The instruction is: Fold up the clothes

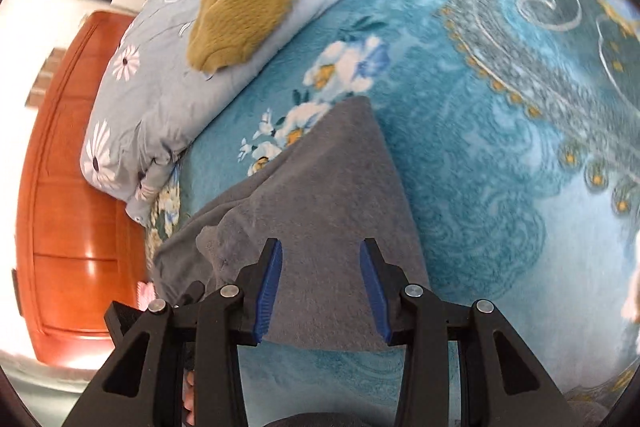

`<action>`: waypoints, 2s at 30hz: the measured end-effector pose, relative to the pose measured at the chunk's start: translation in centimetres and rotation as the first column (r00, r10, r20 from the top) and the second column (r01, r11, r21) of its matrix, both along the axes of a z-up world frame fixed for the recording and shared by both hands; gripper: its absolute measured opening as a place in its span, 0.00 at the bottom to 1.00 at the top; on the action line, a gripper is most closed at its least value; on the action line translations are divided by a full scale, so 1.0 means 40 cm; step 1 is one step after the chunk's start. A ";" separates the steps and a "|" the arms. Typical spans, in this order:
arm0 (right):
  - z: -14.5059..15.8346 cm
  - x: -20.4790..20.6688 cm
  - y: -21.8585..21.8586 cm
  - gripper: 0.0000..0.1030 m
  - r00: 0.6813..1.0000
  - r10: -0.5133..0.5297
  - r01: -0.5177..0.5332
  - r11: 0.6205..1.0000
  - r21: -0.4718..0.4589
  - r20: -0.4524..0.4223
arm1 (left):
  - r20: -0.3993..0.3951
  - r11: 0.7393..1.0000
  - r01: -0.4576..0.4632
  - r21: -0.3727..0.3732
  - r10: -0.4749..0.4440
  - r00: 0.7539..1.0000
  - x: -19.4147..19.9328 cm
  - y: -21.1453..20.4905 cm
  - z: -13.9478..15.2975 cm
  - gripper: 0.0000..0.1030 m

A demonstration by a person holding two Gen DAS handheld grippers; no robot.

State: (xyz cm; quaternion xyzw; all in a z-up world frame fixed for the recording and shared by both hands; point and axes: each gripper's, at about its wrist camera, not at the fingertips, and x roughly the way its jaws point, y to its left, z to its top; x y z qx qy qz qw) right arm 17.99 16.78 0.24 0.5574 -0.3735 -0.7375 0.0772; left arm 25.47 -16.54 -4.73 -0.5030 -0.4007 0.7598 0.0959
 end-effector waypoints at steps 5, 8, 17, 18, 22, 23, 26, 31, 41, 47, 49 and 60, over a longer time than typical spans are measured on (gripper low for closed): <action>-0.003 0.004 -0.008 0.40 1.000 0.019 -0.019 1.000 -0.018 -0.005 | -0.003 0.999 -0.033 -0.022 0.033 0.999 -0.002 0.002 0.004 0.18; 0.008 0.004 -0.013 0.40 0.999 0.034 -0.035 0.999 -0.023 -0.022 | -0.060 1.000 -0.012 -0.015 0.011 0.998 -0.014 0.010 0.044 0.18; 0.038 -0.008 -0.055 0.40 0.990 0.118 -0.116 0.993 0.026 -0.082 | -0.088 0.996 -0.034 -0.084 0.027 0.996 0.002 -0.045 0.059 0.17; 0.027 -0.010 -0.064 0.40 0.988 0.133 -0.130 0.990 0.046 -0.073 | -0.053 0.996 -0.051 -0.077 0.047 0.997 0.006 -0.059 0.032 0.17; -0.033 -0.021 -0.092 0.40 0.984 0.180 -0.178 0.980 0.086 -0.011 | -0.017 0.994 -0.092 -0.061 0.091 0.996 0.026 -0.084 -0.018 0.17; -0.042 -0.022 -0.093 0.40 0.983 0.182 -0.181 0.979 0.089 -0.002 | -0.022 0.993 -0.089 -0.078 0.088 0.996 0.027 -0.082 -0.016 0.17; -0.064 -0.027 -0.094 0.40 0.982 0.185 -0.186 0.978 0.093 0.020 | -0.002 0.990 -0.080 -0.115 0.080 0.997 0.017 -0.077 -0.037 0.17; -0.070 -0.032 -0.099 0.40 0.978 0.207 -0.209 0.971 0.119 0.032 | 0.047 0.994 -0.105 -0.027 0.106 0.993 0.008 -0.102 -0.076 0.19; -0.061 -0.037 -0.111 0.40 0.978 0.204 -0.207 0.970 0.129 0.037 | -0.067 0.975 -0.205 0.089 0.211 0.975 0.086 -0.249 0.019 0.54; -0.052 -0.038 -0.121 0.40 0.978 0.205 -0.207 0.971 0.118 0.029 | -0.082 0.860 -0.511 -0.008 0.508 0.857 0.163 -0.471 0.026 0.79; -0.047 -0.039 -0.126 0.40 0.977 0.211 -0.212 0.970 0.117 0.022 | -0.063 0.834 -0.552 0.002 0.551 0.832 0.160 -0.523 0.002 0.83; -0.029 -0.046 -0.129 0.40 0.973 0.230 -0.230 0.963 0.143 0.018 | -0.010 0.811 -0.570 0.132 0.576 0.818 0.061 -0.610 -0.116 0.85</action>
